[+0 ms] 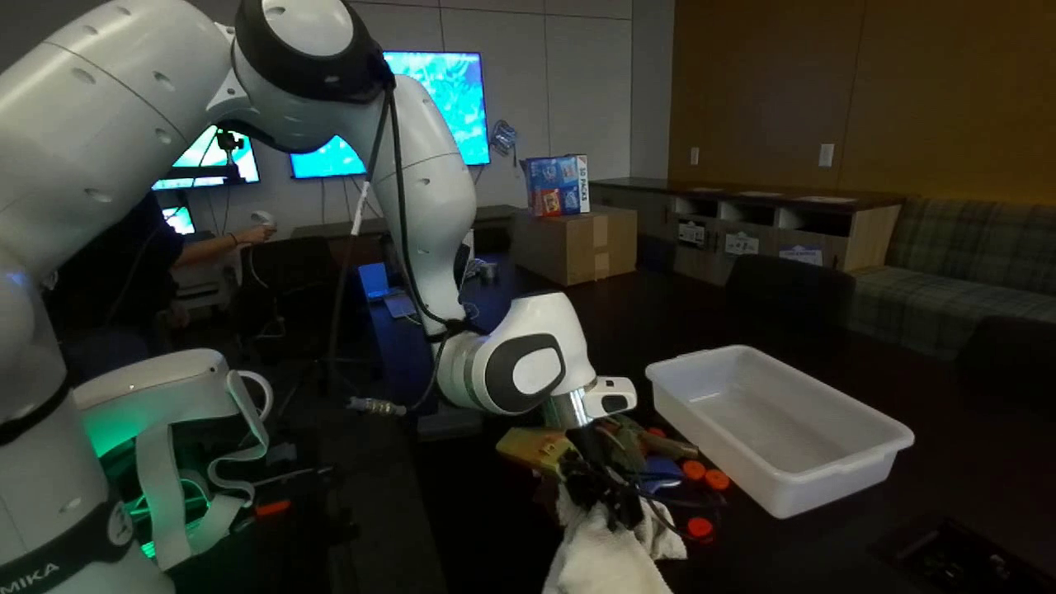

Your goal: Use the white towel to move the objects to the left, then put the towel in the bowl

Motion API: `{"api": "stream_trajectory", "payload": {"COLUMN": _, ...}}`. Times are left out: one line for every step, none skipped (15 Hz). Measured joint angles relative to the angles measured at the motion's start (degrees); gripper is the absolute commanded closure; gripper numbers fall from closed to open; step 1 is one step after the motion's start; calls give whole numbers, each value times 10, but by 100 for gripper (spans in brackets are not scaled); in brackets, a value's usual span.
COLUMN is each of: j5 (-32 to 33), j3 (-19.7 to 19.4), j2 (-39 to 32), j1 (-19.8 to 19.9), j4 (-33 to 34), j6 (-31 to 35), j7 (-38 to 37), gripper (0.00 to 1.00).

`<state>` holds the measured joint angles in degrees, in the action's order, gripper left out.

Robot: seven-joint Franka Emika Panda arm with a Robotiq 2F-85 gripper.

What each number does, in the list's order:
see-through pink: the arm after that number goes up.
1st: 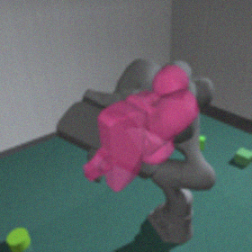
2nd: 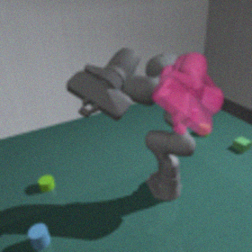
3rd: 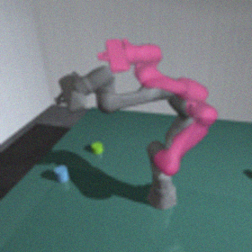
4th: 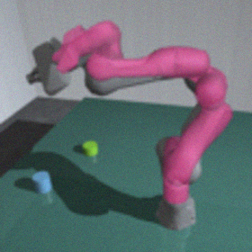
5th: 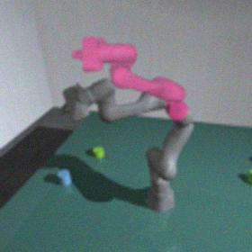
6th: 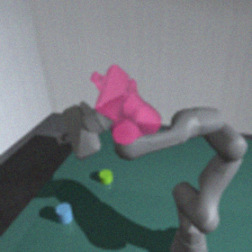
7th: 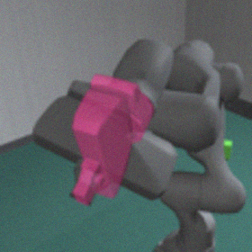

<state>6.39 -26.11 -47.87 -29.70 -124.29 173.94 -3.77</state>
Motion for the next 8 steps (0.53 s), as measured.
{"api": "stream_trajectory", "payload": {"j5": -2, "j3": 2, "j2": 5, "j1": -23, "j4": 1, "j6": -26, "j7": -25, "gripper": 85}}
{"api": "stream_trajectory", "payload": {"j5": -2, "j3": 7, "j2": 10, "j1": -41, "j4": 3, "j6": -51, "j7": -48, "gripper": 85}}
{"api": "stream_trajectory", "payload": {"j5": -2, "j3": 17, "j2": 18, "j1": -55, "j4": 6, "j6": -78, "j7": -71, "gripper": 85}}
{"api": "stream_trajectory", "payload": {"j5": -2, "j3": 32, "j2": 25, "j1": -62, "j4": 9, "j6": -101, "j7": -90, "gripper": 84}}
{"api": "stream_trajectory", "payload": {"j5": -2, "j3": 51, "j2": 33, "j1": -64, "j4": 13, "j6": -121, "j7": -107, "gripper": 85}}
{"api": "stream_trajectory", "payload": {"j5": -3, "j3": 72, "j2": 41, "j1": -62, "j4": 16, "j6": -135, "j7": -120, "gripper": 84}}
{"api": "stream_trajectory", "payload": {"j5": -4, "j3": 94, "j2": 47, "j1": -60, "j4": 18, "j6": -138, "j7": -132, "gripper": 84}}
{"api": "stream_trajectory", "payload": {"j5": -6, "j3": 116, "j2": 51, "j1": -56, "j4": 19, "j6": -138, "j7": -143, "gripper": 84}}
